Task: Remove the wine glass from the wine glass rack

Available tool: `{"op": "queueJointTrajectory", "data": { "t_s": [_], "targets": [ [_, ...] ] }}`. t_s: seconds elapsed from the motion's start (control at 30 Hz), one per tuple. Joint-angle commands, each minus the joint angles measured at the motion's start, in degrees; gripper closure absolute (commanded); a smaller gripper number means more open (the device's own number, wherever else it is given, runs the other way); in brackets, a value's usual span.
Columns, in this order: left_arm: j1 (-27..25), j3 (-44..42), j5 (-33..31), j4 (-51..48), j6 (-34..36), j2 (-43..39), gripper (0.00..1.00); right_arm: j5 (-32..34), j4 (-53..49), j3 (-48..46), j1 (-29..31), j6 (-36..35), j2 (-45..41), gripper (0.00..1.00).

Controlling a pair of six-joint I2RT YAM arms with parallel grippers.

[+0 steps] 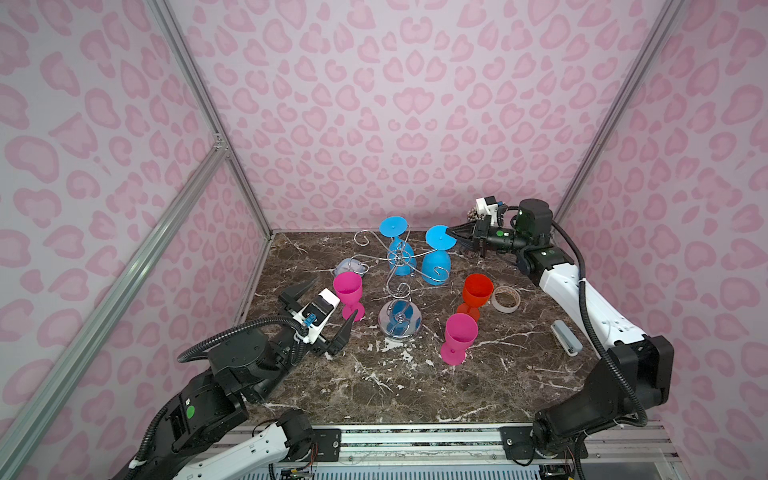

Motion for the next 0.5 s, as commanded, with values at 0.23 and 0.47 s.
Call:
{"op": "queueJointTrajectory", "data": {
  "t_s": [0.23,0.47],
  "targets": [
    [0.05,0.06,0.59,1.44,-0.49,0.23,0.03,0.56,-0.04,0.52,2.14,-0.65,0.16,1.00],
    [-0.01,0.24,0.66,1.43,-0.26,-0.03,0.03,1.48,-0.27,4.45,4.70,-0.59,3.15,1.00]
  ]
}}
